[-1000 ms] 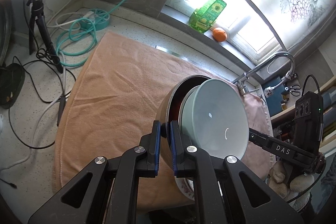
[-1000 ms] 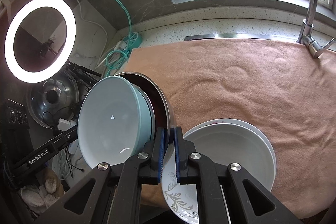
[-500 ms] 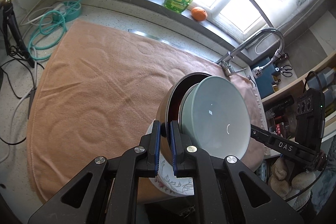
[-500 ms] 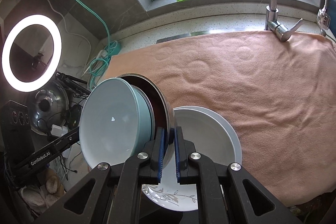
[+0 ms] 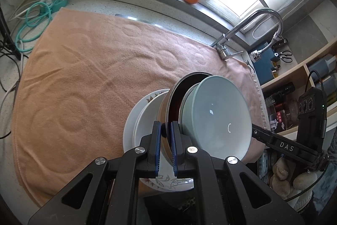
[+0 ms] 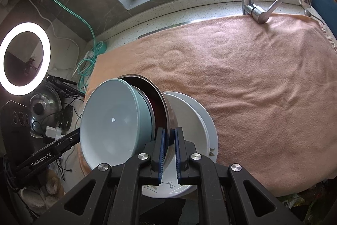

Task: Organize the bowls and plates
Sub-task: 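Lower the nested bowl stack onto the white floral plate stack with both tools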

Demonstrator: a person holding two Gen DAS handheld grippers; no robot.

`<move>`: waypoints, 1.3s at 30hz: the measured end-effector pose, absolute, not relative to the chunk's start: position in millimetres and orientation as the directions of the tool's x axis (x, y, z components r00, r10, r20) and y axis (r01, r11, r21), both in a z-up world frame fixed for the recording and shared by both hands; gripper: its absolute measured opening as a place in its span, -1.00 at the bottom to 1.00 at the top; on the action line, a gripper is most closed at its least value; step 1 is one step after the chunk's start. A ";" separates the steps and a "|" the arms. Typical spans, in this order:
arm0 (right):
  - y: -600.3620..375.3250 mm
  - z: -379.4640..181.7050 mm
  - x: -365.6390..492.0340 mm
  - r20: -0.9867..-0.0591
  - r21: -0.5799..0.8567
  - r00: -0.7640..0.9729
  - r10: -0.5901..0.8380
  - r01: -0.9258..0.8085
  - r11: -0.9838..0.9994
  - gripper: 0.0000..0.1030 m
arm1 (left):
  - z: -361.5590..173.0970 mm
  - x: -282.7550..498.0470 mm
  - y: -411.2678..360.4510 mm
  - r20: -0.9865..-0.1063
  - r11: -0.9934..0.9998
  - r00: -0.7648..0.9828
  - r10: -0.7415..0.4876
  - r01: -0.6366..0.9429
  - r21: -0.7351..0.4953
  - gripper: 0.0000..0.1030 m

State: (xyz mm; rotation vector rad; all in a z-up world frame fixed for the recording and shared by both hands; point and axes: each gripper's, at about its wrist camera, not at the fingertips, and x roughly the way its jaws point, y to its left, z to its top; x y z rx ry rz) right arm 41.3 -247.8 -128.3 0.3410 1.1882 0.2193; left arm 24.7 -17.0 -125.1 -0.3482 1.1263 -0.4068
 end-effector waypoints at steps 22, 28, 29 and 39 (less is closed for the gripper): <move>-253.6 -152.4 32.2 -0.877 0.382 0.326 0.354 0.025 0.924 -0.83 | -141.3 19.2 -24.3 -0.823 0.892 0.352 -0.446 0.106 -0.439 -0.86; -253.0 -155.9 32.4 -0.878 0.380 0.318 0.356 0.012 0.925 -0.83 | -141.9 17.8 -25.8 -0.824 0.897 0.362 -0.436 0.103 -0.429 -0.86; -253.0 -156.1 32.4 -0.879 0.378 0.318 0.356 0.010 0.926 -0.83 | -141.7 17.6 -26.3 -0.825 0.898 0.363 -0.434 0.103 -0.427 -0.86; -253.6 -156.2 29.9 -0.875 0.377 0.324 0.360 -0.010 0.926 -0.82 | -142.6 17.4 -23.5 -0.817 0.890 0.364 -0.446 0.085 -0.448 -0.86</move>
